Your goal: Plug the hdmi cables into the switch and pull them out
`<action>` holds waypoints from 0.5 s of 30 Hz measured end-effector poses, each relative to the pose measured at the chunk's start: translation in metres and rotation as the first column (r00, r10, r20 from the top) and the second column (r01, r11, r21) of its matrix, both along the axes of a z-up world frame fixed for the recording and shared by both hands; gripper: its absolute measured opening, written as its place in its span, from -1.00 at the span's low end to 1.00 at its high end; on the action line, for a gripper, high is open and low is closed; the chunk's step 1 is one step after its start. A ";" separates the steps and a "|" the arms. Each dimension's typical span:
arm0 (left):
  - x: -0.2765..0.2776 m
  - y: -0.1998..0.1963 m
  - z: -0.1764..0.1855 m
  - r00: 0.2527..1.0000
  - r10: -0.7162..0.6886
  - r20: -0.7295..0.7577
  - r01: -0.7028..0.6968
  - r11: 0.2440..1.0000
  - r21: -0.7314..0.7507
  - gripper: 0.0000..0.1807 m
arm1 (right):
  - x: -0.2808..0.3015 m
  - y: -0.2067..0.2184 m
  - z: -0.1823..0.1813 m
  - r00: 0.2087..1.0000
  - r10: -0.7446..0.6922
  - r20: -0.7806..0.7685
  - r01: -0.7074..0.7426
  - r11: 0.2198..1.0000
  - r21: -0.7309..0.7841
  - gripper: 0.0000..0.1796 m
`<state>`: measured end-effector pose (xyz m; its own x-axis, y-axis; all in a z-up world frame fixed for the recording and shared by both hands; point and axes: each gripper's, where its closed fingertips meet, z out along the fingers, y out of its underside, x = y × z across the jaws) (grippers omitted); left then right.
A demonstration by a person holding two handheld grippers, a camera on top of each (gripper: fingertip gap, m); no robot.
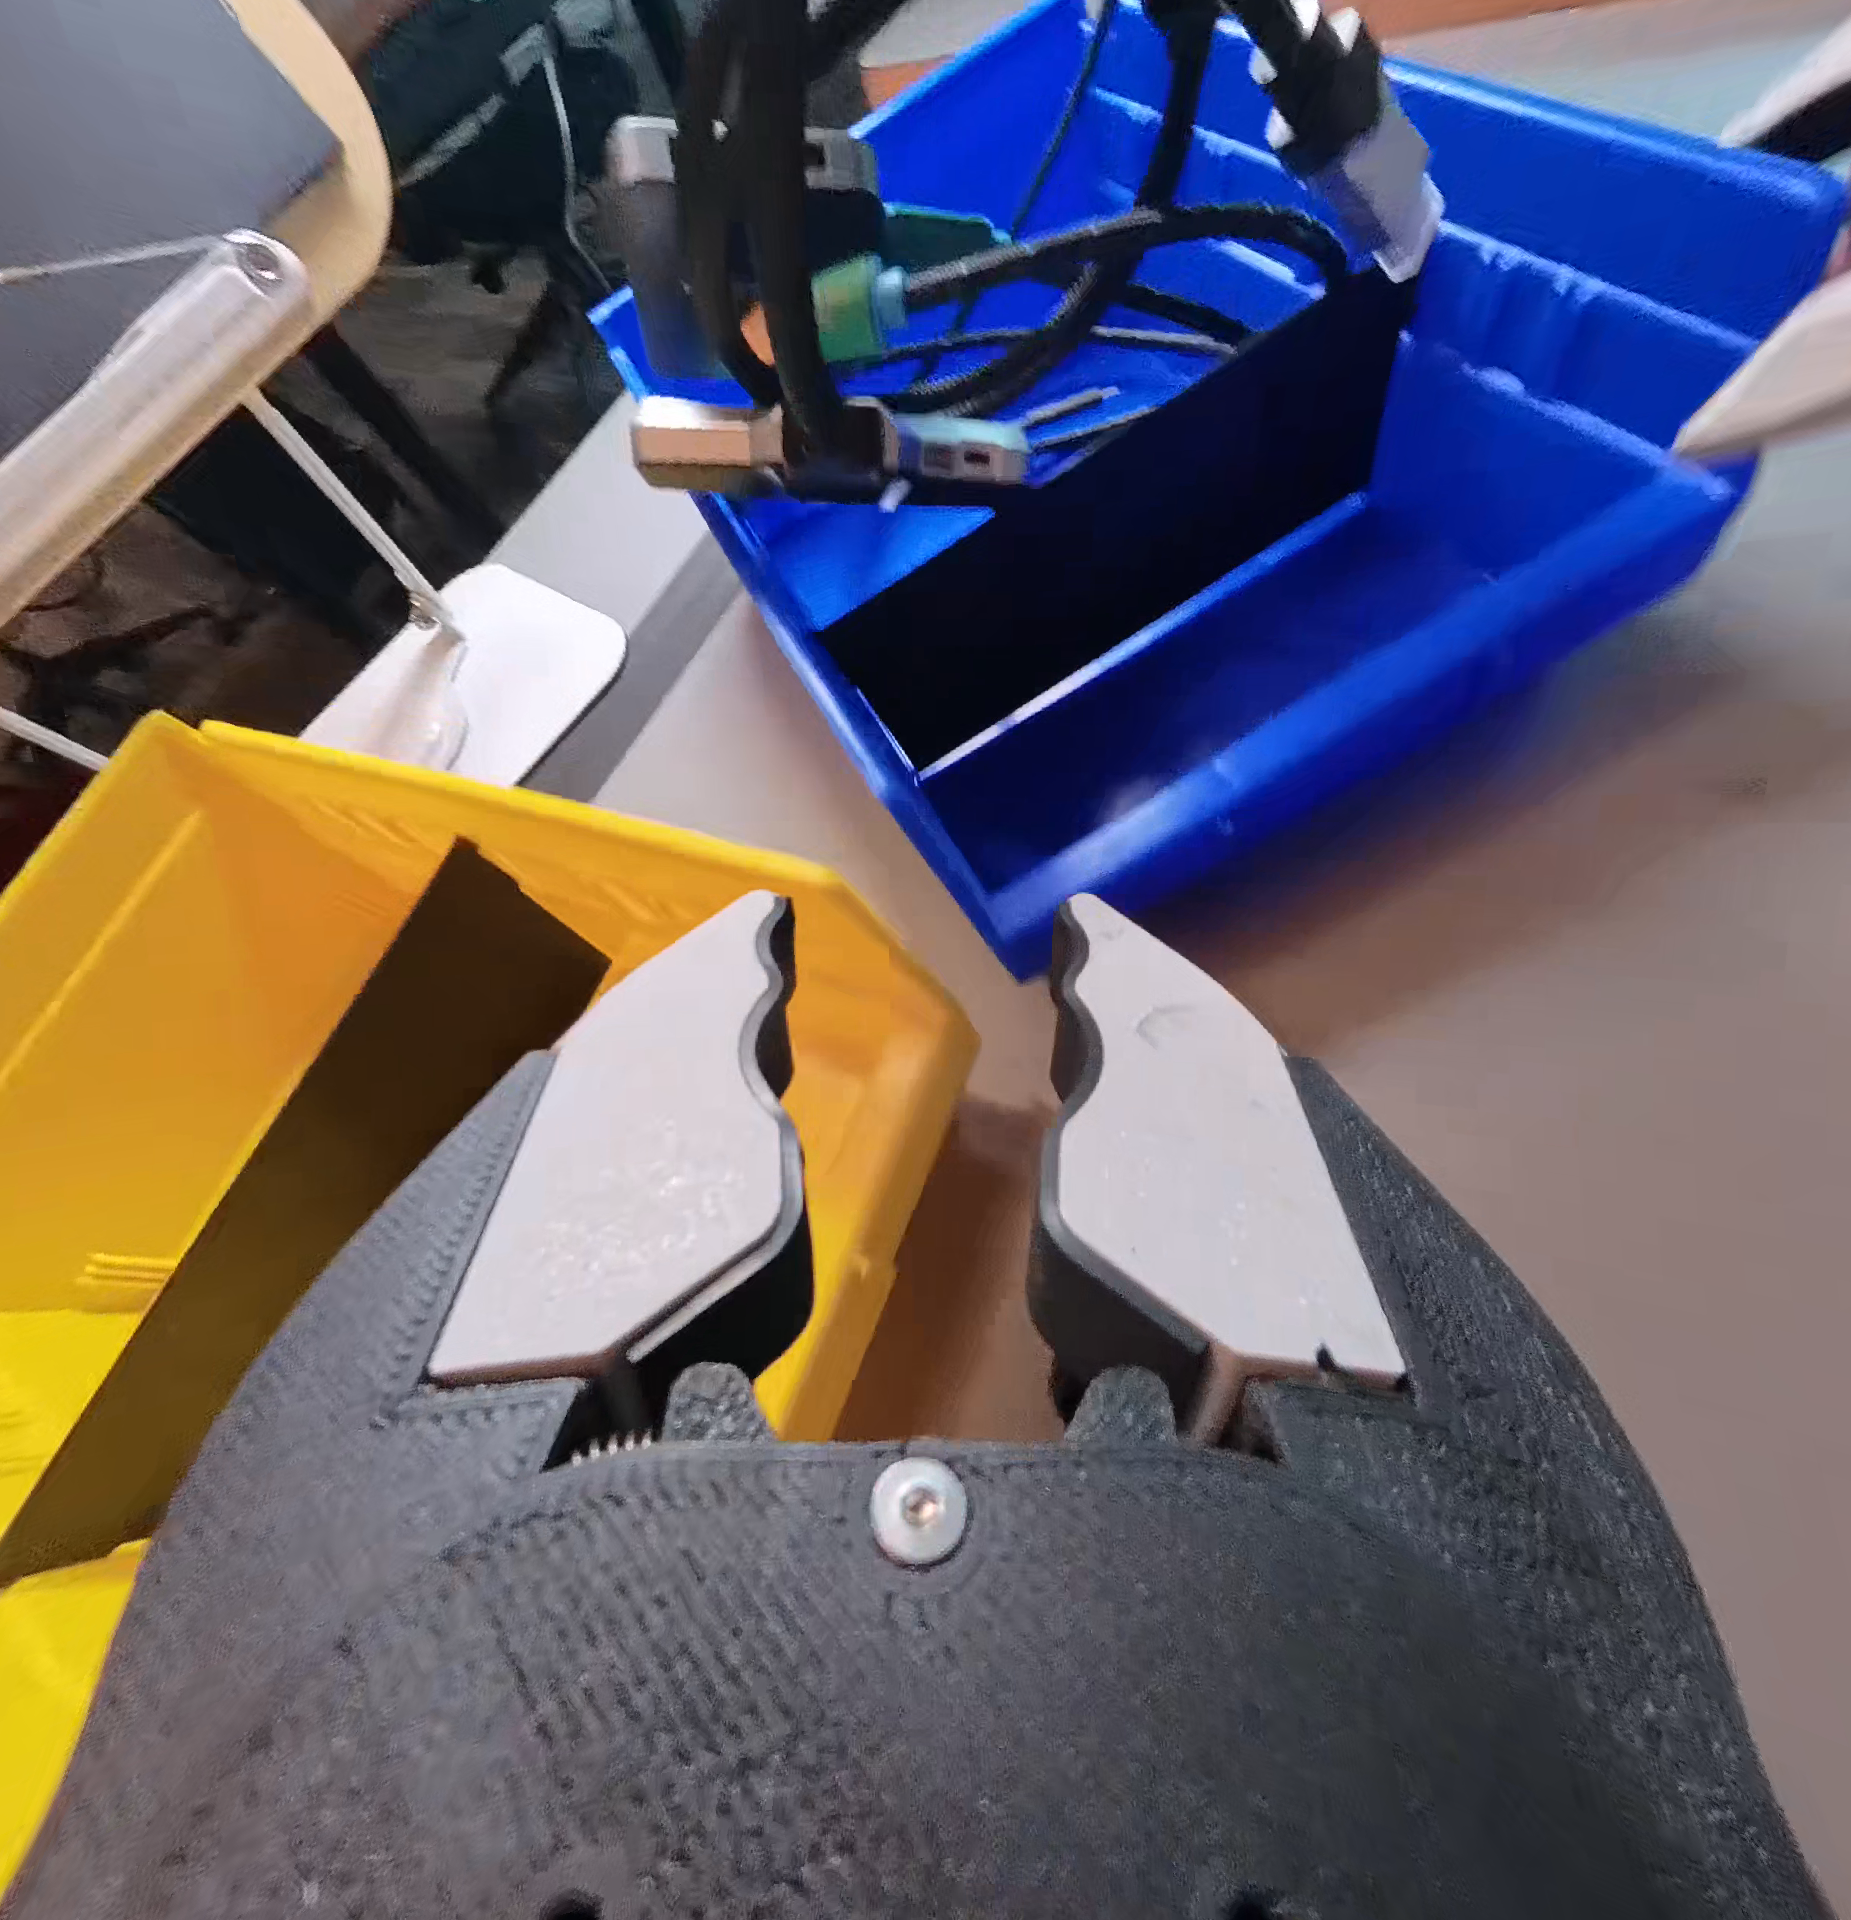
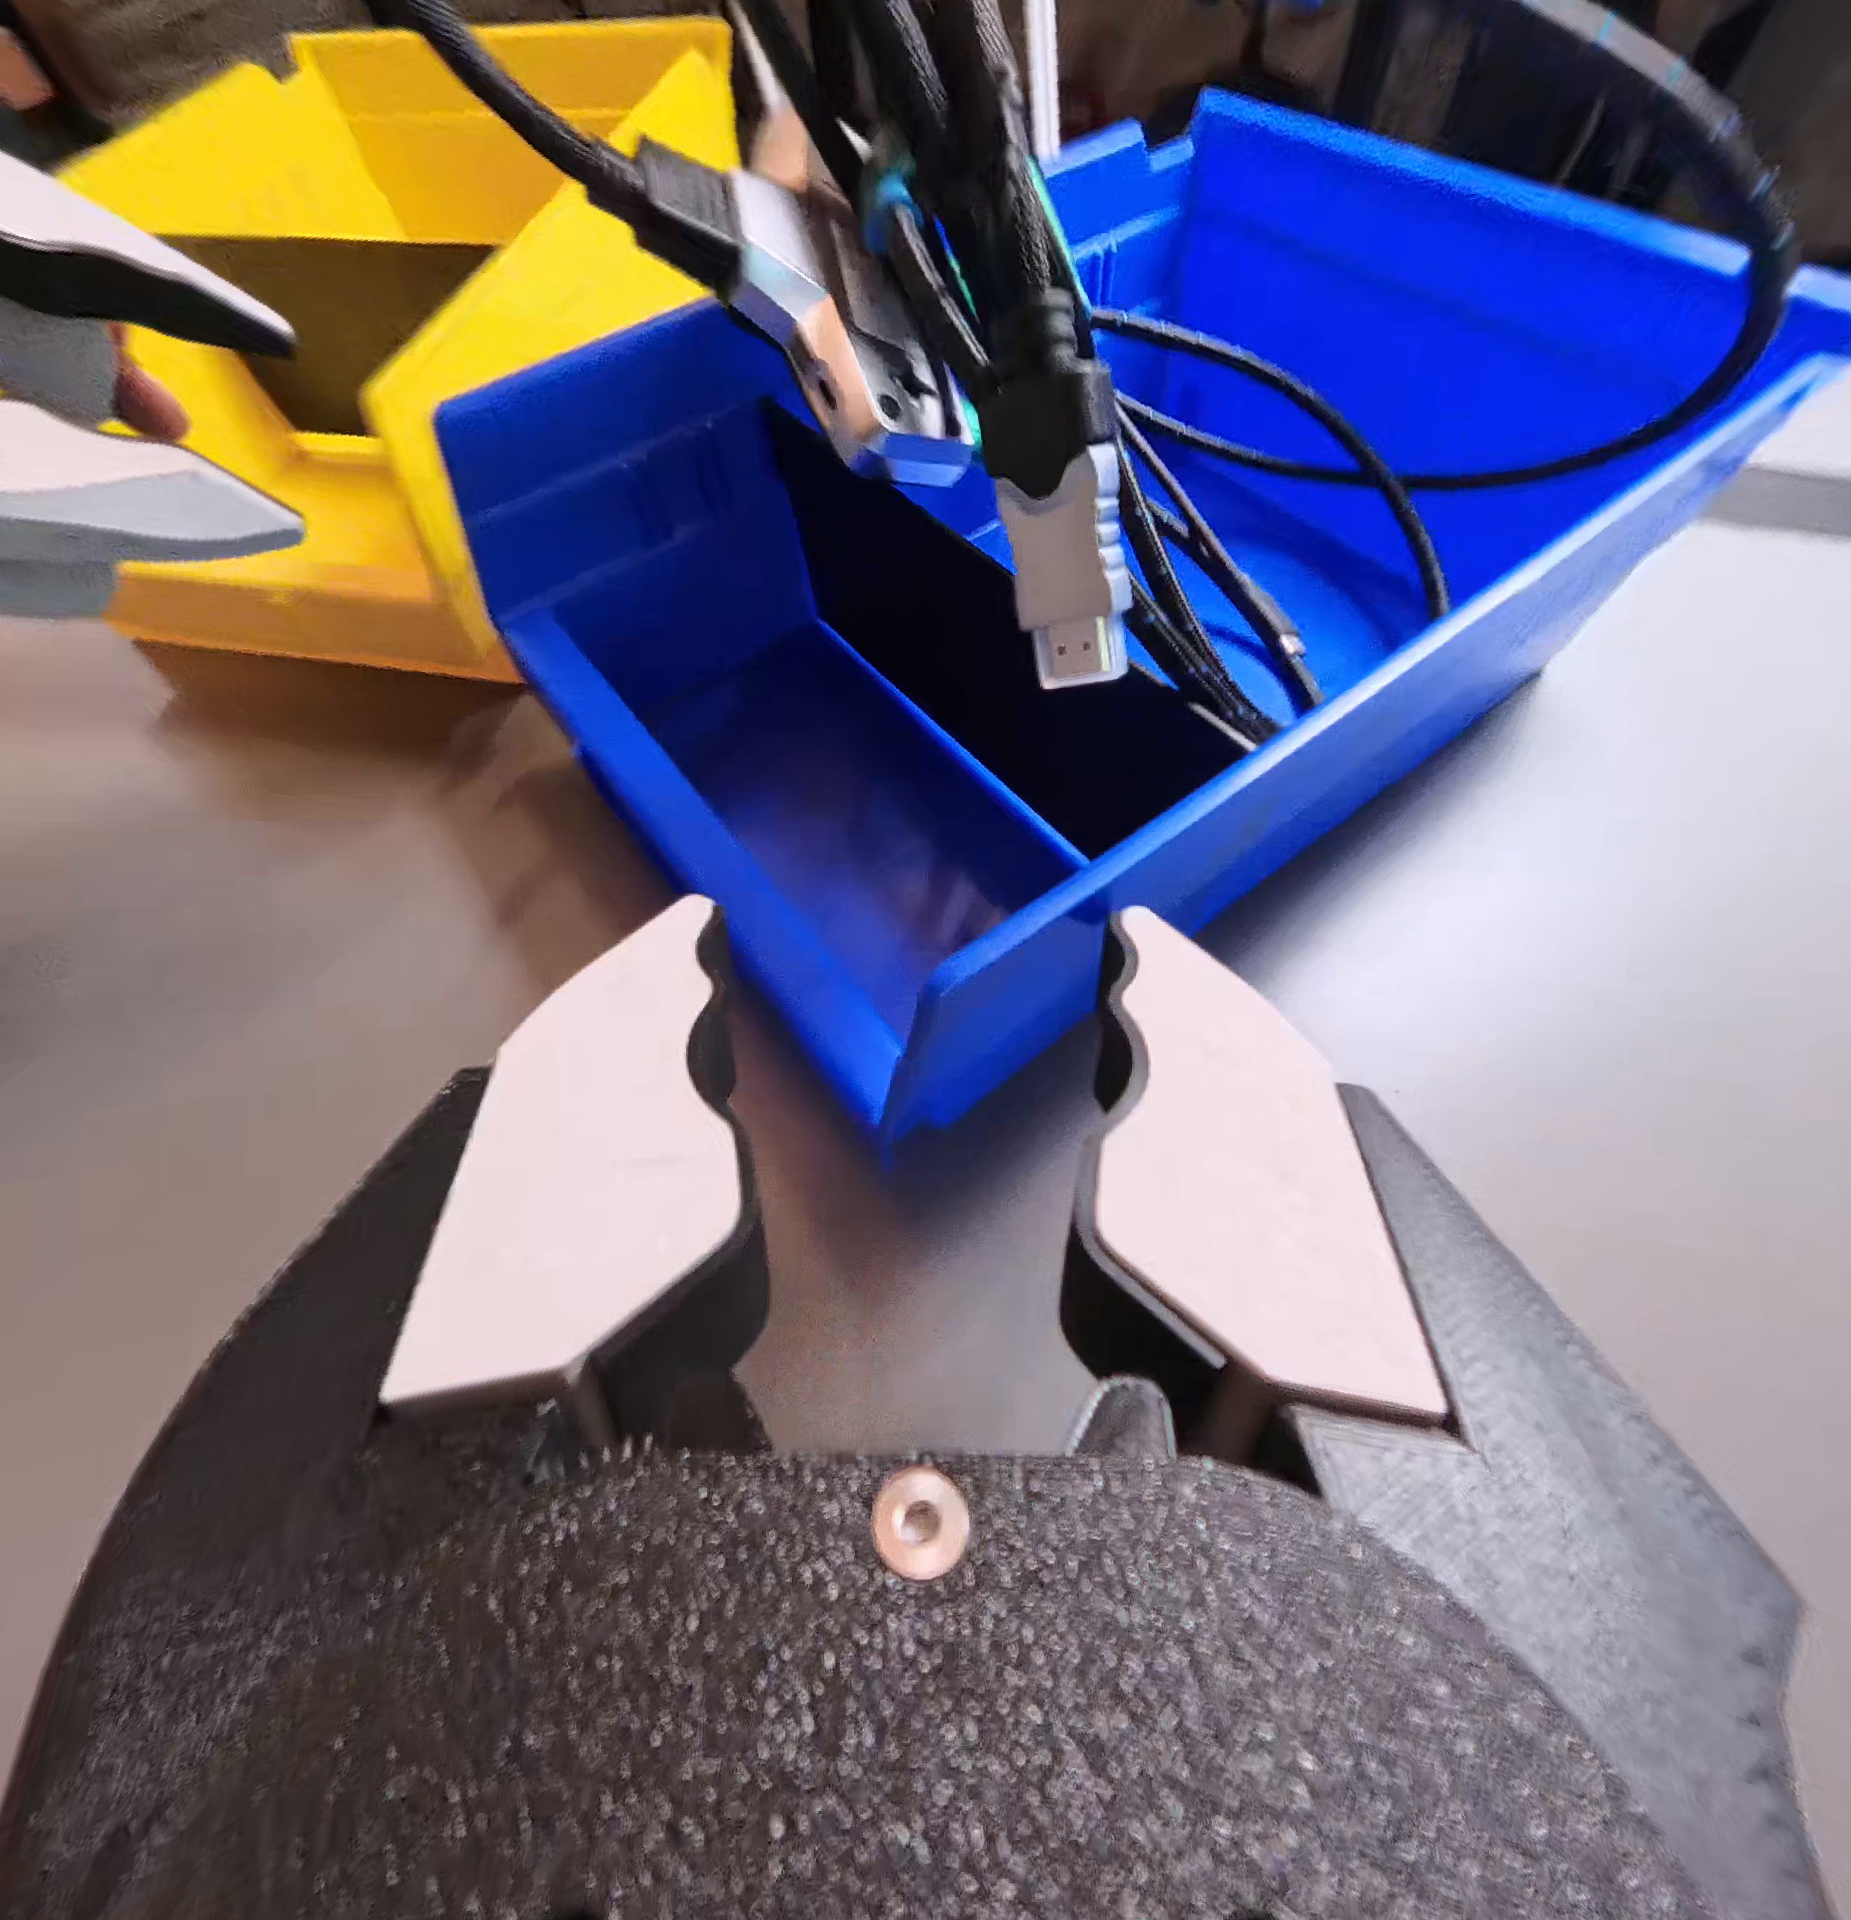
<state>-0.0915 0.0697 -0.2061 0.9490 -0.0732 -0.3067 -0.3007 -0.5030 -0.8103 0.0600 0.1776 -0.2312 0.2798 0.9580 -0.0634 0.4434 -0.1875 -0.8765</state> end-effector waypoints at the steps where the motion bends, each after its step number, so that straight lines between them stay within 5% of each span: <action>1: 0.002 0.008 0.001 0.999 0.020 0.028 -0.021 1.000 0.004 -0.47 | -0.005 0.009 -0.006 0.999 -0.039 0.026 0.038 0.999 0.012 -0.24; 3: 0.005 0.019 -0.003 0.992 0.074 0.103 -0.071 0.997 -0.032 -0.41 | -0.004 0.025 -0.012 0.996 -0.072 0.056 0.069 0.997 0.042 -0.46; 9: 0.027 0.024 -0.021 0.952 0.157 0.262 -0.158 0.987 -0.018 -0.45 | 0.029 0.051 -0.014 0.991 -0.106 0.076 0.103 0.994 0.045 -0.69; 12: 0.055 0.038 -0.031 0.924 0.129 0.360 -0.149 0.988 0.030 -0.43 | 0.034 0.056 -0.014 0.991 -0.103 0.086 0.099 0.994 0.044 -0.71; 15: 0.051 0.062 -0.036 0.901 0.210 0.379 -0.263 0.960 0.095 -0.45 | 0.024 0.059 -0.020 0.990 -0.116 0.084 0.115 0.993 0.023 -0.51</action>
<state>-0.0409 0.1312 -0.2421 0.9801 0.1855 0.0703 0.1400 -0.3957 -0.9077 0.0842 0.2370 -0.2512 0.3924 0.9196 -0.0173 0.4927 -0.2260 -0.8403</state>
